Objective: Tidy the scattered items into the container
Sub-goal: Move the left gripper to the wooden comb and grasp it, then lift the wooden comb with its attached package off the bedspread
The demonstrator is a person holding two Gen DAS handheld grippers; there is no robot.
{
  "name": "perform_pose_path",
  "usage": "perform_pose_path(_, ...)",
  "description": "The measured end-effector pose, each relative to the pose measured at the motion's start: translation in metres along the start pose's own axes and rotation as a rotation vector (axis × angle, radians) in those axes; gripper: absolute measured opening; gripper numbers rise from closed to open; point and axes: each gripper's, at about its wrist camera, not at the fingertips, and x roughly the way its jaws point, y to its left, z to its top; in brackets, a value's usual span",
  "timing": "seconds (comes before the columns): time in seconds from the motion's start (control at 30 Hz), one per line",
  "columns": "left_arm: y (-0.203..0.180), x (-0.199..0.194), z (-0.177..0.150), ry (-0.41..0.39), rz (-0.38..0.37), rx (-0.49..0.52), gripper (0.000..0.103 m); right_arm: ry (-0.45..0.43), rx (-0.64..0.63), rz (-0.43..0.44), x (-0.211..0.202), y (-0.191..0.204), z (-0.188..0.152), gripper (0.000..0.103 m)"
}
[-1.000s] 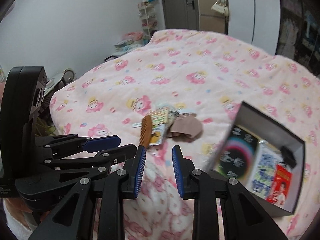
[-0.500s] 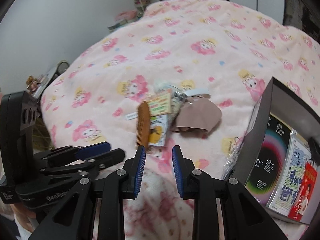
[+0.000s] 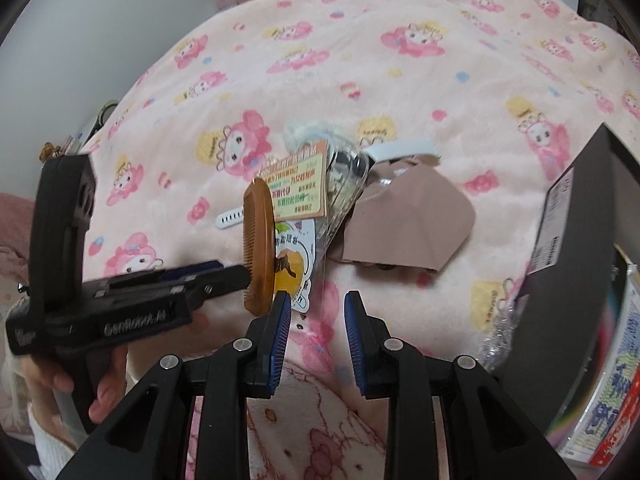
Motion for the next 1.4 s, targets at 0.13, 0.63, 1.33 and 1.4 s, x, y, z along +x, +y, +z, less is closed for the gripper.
perform_pose_path(0.13,0.012,0.008,0.007,0.024,-0.071,-0.038,0.063,0.025,0.001,0.031,0.006,0.001,-0.001,0.024)
perform_pose_path(0.63,-0.024,-0.007,-0.013,0.072,-0.233,0.002,0.052,0.019,0.032,0.025,-0.004,0.0,-0.006,0.024)
perform_pose_path(1.33,-0.046,0.0,-0.004,0.072,-0.246,-0.028,0.054,-0.007,0.069,0.029,0.005,-0.012,-0.016,0.02)
perform_pose_path(1.4,-0.039,-0.006,-0.006,0.066,-0.222,-0.025,0.054,-0.013,0.076,0.038,0.004,-0.017,-0.016,0.016)
